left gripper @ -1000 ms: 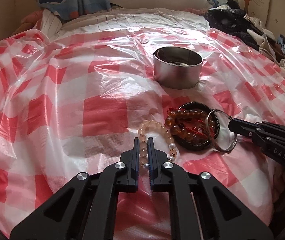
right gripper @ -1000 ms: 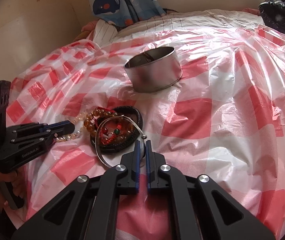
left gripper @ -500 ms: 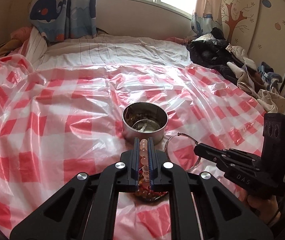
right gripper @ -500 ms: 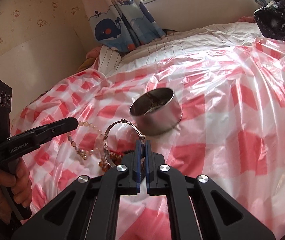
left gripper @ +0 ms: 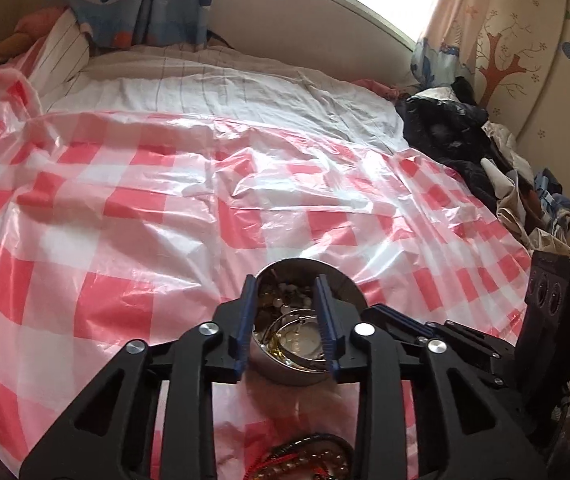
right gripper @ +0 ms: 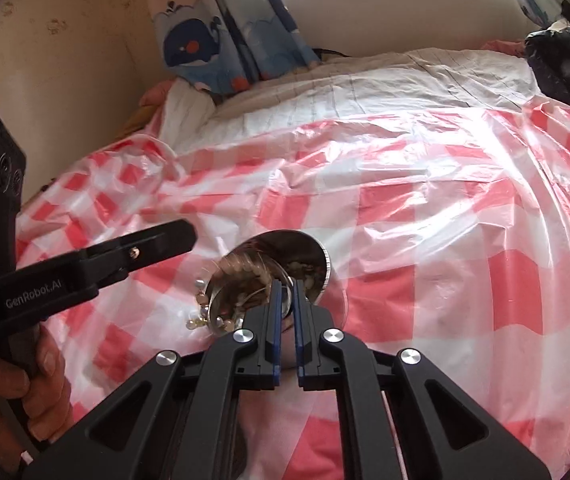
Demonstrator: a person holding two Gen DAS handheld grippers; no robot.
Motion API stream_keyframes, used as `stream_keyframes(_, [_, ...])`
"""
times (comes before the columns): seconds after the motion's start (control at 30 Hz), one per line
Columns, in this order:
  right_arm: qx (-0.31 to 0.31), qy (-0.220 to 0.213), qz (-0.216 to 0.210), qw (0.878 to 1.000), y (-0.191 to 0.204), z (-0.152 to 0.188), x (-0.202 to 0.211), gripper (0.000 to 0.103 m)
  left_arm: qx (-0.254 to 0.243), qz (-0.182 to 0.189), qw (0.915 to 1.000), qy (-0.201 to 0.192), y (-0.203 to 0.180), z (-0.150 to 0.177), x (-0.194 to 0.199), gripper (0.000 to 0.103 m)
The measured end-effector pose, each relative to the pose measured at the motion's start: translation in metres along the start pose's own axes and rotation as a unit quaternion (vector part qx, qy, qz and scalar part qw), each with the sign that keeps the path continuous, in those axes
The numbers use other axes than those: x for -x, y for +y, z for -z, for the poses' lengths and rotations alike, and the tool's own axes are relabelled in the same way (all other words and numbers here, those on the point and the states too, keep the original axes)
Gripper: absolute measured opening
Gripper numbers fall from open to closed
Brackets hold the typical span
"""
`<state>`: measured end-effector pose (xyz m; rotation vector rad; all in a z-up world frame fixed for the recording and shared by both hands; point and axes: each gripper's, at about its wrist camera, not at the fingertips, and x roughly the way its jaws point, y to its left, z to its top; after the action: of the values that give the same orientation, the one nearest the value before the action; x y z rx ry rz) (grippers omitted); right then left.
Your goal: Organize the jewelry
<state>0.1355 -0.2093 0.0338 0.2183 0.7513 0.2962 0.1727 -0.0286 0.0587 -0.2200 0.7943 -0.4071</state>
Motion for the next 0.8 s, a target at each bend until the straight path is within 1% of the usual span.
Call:
stream_keyframes(0.03, [-0.007, -0.009, 0.006, 1.000, -0.005, 0.002, 0.002, 0.008, 0.009, -0.007, 0.9999, -0.002, 0.006, 0.001, -0.002, 0.041])
stream_keyframes(0.1, [-0.019, -0.014, 0.009, 1.000, -0.011, 0.002, 0.004, 0.012, 0.032, -0.002, 0.9995, -0.001, 0.016, 0.001, -0.007, 0.042])
stream_keyframes(0.13, [-0.026, -0.013, 0.008, 1.000, -0.015, 0.003, 0.004, 0.014, 0.041, 0.002, 0.9992, 0.001, 0.021, 0.002, -0.008, 0.044])
stream_keyframes(0.2, [-0.033, -0.011, 0.008, 0.999, -0.018, 0.004, 0.007, 0.015, 0.051, 0.011, 0.9986, 0.008, 0.025, 0.006, -0.011, 0.046])
stream_keyframes(0.23, [-0.032, -0.012, 0.008, 0.999, -0.018, 0.006, 0.009, 0.018, 0.054, 0.015, 0.9983, 0.011, 0.026, 0.008, -0.012, 0.048])
stream_keyframes(0.27, [-0.028, -0.012, 0.011, 0.999, -0.017, 0.005, 0.009, 0.022, 0.059, 0.019, 0.9980, 0.013, 0.027, 0.009, -0.014, 0.050])
stream_keyframes(0.3, [-0.022, -0.008, 0.016, 1.000, -0.015, 0.005, 0.006, 0.023, 0.066, 0.025, 0.9974, 0.015, 0.029, 0.011, -0.015, 0.052])
stream_keyframes(0.37, [-0.004, 0.009, 0.024, 1.000, -0.008, 0.004, -0.004, 0.026, 0.076, 0.036, 0.9963, 0.017, 0.030, 0.014, -0.015, 0.053])
stream_keyframes(0.43, [0.025, 0.023, 0.041, 0.999, 0.001, 0.006, -0.019, 0.027, 0.074, 0.034, 0.9965, 0.018, 0.029, 0.016, -0.013, 0.055])
stream_keyframes(0.47, [0.031, 0.025, 0.048, 0.998, 0.003, 0.008, -0.023, 0.031, 0.073, 0.035, 0.9965, 0.019, 0.029, 0.017, -0.012, 0.055])
stream_keyframes(0.53, [0.025, 0.022, 0.041, 0.999, 0.000, 0.008, -0.021, 0.031, 0.075, 0.034, 0.9964, 0.019, 0.030, 0.019, -0.009, 0.056])
stream_keyframes(0.6, [0.014, 0.006, 0.038, 0.999, -0.003, 0.008, -0.011, 0.031, 0.078, 0.035, 0.9961, 0.020, 0.032, 0.021, -0.007, 0.057])
stream_keyframes(0.67, [-0.001, -0.008, 0.015, 1.000, -0.006, 0.011, 0.004, 0.032, 0.082, 0.035, 0.9958, 0.024, 0.033, 0.023, -0.005, 0.058])
stream_keyframes(0.7, [-0.001, -0.015, 0.001, 1.000, -0.003, 0.012, 0.011, 0.033, 0.083, 0.032, 0.9957, 0.024, 0.033, 0.024, -0.004, 0.058])
stream_keyframes(0.73, [0.008, -0.017, -0.011, 1.000, 0.002, 0.013, 0.016, 0.039, 0.084, 0.031, 0.9957, 0.025, 0.034, 0.025, -0.003, 0.059])
stream_keyframes(0.77, [0.021, -0.012, -0.014, 1.000, 0.009, 0.013, 0.016, 0.043, 0.086, 0.032, 0.9955, 0.024, 0.034, 0.026, -0.001, 0.059])
stream_keyframes(0.8, [0.037, 0.001, -0.011, 0.999, 0.016, 0.015, 0.011, 0.044, 0.088, 0.032, 0.9954, 0.024, 0.034, 0.027, 0.002, 0.060])
